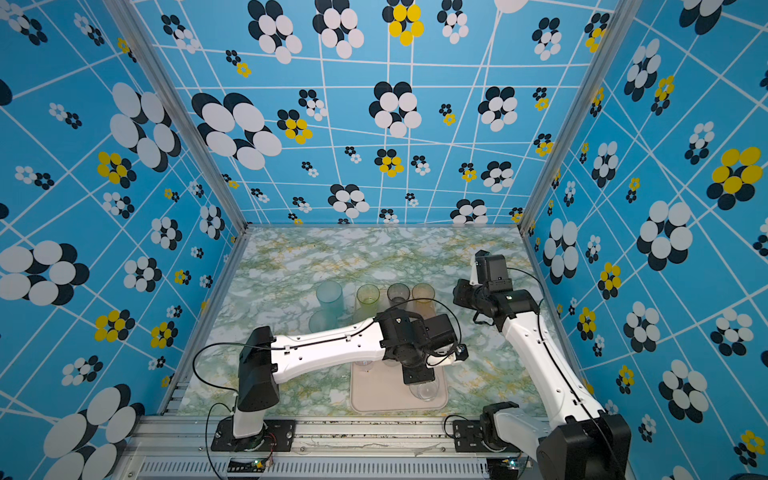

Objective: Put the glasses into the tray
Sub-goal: 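Carry the clear faceted glass with the left gripper over the tray's near end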

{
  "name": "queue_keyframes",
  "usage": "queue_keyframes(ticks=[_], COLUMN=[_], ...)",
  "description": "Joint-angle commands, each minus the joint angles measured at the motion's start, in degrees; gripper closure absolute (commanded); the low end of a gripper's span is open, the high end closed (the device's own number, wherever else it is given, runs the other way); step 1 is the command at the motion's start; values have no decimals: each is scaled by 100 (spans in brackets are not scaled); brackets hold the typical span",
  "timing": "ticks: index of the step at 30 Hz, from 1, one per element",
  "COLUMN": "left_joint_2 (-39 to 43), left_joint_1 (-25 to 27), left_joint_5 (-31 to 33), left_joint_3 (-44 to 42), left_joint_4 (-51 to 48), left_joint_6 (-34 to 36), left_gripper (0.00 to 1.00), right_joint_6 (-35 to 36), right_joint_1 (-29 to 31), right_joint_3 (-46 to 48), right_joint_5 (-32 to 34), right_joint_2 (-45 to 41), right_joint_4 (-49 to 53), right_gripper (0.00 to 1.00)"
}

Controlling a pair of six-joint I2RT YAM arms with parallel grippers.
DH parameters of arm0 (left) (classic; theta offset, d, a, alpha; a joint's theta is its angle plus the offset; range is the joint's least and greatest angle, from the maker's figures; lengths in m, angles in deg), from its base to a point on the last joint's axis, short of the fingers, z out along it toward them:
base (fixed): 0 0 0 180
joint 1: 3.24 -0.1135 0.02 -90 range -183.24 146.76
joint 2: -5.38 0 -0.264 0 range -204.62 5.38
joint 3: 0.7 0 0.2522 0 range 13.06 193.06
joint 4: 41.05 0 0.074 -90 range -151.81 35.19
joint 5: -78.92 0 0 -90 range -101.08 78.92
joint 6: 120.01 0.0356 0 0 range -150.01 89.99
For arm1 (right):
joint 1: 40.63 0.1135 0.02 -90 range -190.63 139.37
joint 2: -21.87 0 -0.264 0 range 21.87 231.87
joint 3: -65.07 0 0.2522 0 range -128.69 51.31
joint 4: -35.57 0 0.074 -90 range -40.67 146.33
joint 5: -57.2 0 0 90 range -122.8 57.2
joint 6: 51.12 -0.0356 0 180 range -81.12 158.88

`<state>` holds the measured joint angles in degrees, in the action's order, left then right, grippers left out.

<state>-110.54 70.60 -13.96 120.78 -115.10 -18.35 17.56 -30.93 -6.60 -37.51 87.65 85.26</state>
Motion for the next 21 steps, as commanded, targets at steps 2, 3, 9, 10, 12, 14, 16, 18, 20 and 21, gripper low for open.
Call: queue_keyframes(ticks=[2, 3, 9, 10, 12, 14, 16, 18, 20, 21], left_joint_2=[-341, -404, -818, -879, -984, -1099, -1227, -1312, -1358, -1371], left_joint_1=[73, 77, 92, 92, 86, 86, 86, 86, 86, 82], left_joint_5=[159, 180, 298, 325, 391, 408, 422, 384, 365, 354], left_joint_3=[482, 531, 848, 888, 948, 1018, 1116, 1169, 1198, 1207], left_joint_4=[-411, -422, -571, -571, -554, -554, -591, -609, -611, -607], left_joint_6=[222, 220, 266, 275, 284, 310, 328, 336, 337, 337], left_gripper=[94, 94, 94, 94, 94, 94, 94, 94, 94, 94], right_joint_6=[45, 57, 93, 93, 102, 118, 135, 150, 162, 159], right_joint_1=[-49, -47, -84, -82, -83, -91, -107, -125, -139, -143], right_joint_3=[-65, -54, -2, 7, 34, 50, 78, 95, 111, 113], right_joint_5=[-71, -70, -76, -74, -83, -91, -91, -102, -109, -116], right_joint_2=[-100, -109, -118, -116, -116, -113, -109, -109, -109, -109], right_joint_4=[-24, -24, -58, -72, -89, -103, -112, -112, -119, -127], right_gripper=[65, 65, 65, 65, 65, 65, 65, 65, 65, 65])
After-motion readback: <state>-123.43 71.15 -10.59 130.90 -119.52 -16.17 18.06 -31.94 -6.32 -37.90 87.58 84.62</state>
